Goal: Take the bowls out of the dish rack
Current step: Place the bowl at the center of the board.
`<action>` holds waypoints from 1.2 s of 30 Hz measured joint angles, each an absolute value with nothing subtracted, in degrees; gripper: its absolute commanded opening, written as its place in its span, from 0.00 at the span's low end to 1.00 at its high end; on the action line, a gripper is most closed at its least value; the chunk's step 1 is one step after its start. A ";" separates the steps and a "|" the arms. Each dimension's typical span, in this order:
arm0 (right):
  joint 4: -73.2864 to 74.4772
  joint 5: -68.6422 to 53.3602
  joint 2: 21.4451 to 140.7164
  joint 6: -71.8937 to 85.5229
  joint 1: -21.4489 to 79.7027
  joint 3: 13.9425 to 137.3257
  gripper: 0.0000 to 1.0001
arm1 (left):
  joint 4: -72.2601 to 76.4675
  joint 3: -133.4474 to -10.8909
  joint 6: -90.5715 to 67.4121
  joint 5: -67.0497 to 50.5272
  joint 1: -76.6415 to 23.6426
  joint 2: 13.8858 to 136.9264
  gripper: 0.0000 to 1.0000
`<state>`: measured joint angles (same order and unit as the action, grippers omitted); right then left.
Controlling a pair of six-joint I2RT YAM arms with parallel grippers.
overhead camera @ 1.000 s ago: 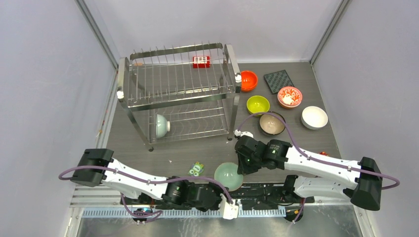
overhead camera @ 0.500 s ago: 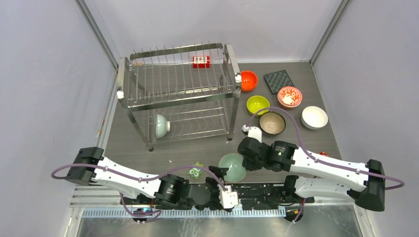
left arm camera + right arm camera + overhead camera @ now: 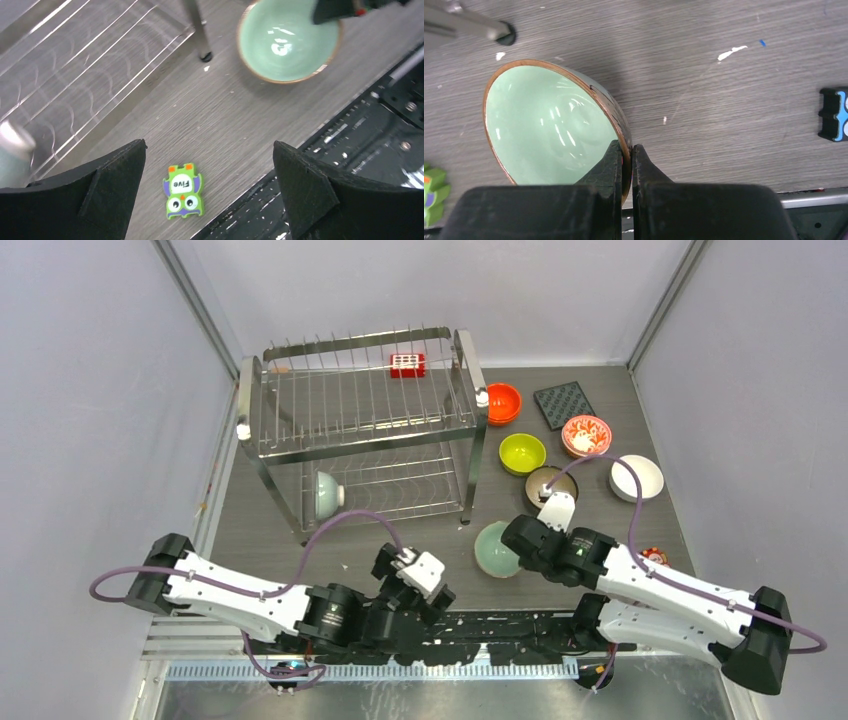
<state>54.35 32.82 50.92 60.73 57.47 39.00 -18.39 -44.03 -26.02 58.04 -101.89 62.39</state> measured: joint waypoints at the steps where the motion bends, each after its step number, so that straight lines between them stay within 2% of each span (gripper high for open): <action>1: 54.06 32.71 50.65 61.01 56.51 38.02 0.01 | -20.99 -44.03 -30.24 59.70 -101.82 62.08 1.00; 9: 51.51 29.71 48.99 62.33 52.64 34.17 0.01 | -33.41 -43.38 -50.63 65.41 -98.70 55.99 1.00; 14: 50.54 28.05 48.10 63.22 52.64 33.71 0.01 | -44.80 -43.38 -63.16 66.39 -93.25 53.32 1.00; 26: 48.64 26.20 46.37 65.49 52.60 30.04 0.01 | -54.04 -43.38 -70.39 66.52 -89.45 47.99 1.00; 29: 48.21 25.69 45.98 66.06 52.60 29.65 0.18 | -55.22 -43.38 -70.74 66.72 -89.43 47.86 1.00; 31: 48.16 25.23 45.65 66.26 52.60 29.54 0.38 | -55.77 -43.40 -70.91 67.07 -89.21 47.59 1.00; 32: 48.21 25.10 45.43 66.50 52.60 29.54 0.45 | -55.99 -43.40 -70.91 67.11 -89.03 47.46 1.00; 36: 48.27 24.45 43.70 66.48 52.60 29.56 0.61 | -56.01 -43.83 -69.06 67.18 -87.15 47.24 1.00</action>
<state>48.27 24.45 43.70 66.48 52.60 29.56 -56.01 -43.83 -69.06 67.18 -87.15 47.24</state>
